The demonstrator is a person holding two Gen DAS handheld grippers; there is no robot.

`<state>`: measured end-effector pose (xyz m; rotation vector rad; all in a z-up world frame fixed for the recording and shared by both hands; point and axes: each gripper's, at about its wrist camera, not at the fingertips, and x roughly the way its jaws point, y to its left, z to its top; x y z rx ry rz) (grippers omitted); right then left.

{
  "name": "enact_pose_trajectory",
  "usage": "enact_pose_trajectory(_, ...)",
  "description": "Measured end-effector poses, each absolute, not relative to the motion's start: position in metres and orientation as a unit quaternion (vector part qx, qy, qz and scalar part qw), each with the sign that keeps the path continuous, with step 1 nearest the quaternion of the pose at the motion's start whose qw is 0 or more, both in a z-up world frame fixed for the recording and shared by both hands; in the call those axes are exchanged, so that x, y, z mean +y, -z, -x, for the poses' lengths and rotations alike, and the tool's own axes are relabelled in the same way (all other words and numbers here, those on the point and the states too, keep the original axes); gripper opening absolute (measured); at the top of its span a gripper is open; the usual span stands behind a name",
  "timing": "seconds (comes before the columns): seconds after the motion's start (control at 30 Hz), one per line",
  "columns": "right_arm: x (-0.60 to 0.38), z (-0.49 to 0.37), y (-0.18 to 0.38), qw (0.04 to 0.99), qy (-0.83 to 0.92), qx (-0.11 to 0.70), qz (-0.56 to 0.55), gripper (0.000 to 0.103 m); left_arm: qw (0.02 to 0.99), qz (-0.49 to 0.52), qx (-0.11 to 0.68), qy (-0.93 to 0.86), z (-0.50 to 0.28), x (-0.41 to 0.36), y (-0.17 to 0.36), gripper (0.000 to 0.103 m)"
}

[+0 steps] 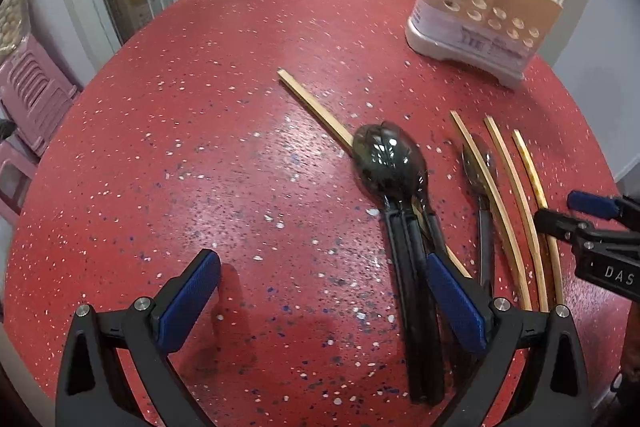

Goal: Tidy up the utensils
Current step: 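Grasp a dark spoon with the left tool while the right tool grasps a yellow chopstick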

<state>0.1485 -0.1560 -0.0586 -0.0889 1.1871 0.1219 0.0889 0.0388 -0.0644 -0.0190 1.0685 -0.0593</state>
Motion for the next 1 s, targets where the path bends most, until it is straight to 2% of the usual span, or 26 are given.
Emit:
enact_pose_trajectory(0.4, -0.151, -0.16, 0.06, 0.82, -0.066, 0.566, 0.049, 0.065, 0.863, -0.001, 0.506, 0.005, -0.095, 0.054, 0.062, 0.103)
enact_pose_trajectory(0.67, -0.154, -0.161, 0.062, 0.82, -0.07, 0.566, 0.045, 0.062, 0.872, -0.044, 0.486, 0.03, -0.089, 0.028, 0.052, 0.102)
enact_pose_trajectory(0.7, -0.153, -0.161, 0.062, 0.82, -0.072, 0.566, 0.046, 0.06, 0.873, -0.055, 0.484, 0.032, -0.088, 0.024, 0.051, 0.095)
enact_pose_trajectory(0.83, -0.151, -0.159, 0.06, 0.82, -0.08, 0.565, 0.048, 0.047, 0.872, -0.071, 0.482, 0.048, -0.088, 0.013, 0.049, 0.076)
enact_pose_trajectory(0.87, -0.15, -0.158, 0.06, 0.82, -0.083, 0.564, 0.049, 0.045, 0.871, -0.074, 0.483, 0.051, -0.088, 0.012, 0.048, 0.065)
enact_pose_trajectory(0.9, -0.148, -0.157, 0.06, 0.82, -0.085, 0.564, 0.049, 0.039, 0.871, -0.076, 0.482, 0.054, -0.087, 0.01, 0.048, 0.055)
enact_pose_trajectory(0.93, -0.147, -0.156, 0.059, 0.82, -0.086, 0.563, 0.05, 0.029, 0.871, -0.077, 0.481, 0.061, -0.086, 0.008, 0.048, 0.05)
enact_pose_trajectory(0.97, -0.146, -0.156, 0.059, 0.821, -0.088, 0.562, 0.052, 0.021, 0.871, -0.079, 0.481, 0.066, -0.086, 0.007, 0.047, 0.038)
enact_pose_trajectory(1.0, -0.145, -0.156, 0.059, 0.821, -0.092, 0.562, 0.052, 0.012, 0.872, -0.081, 0.478, 0.068, -0.084, 0.006, 0.047, 0.036)
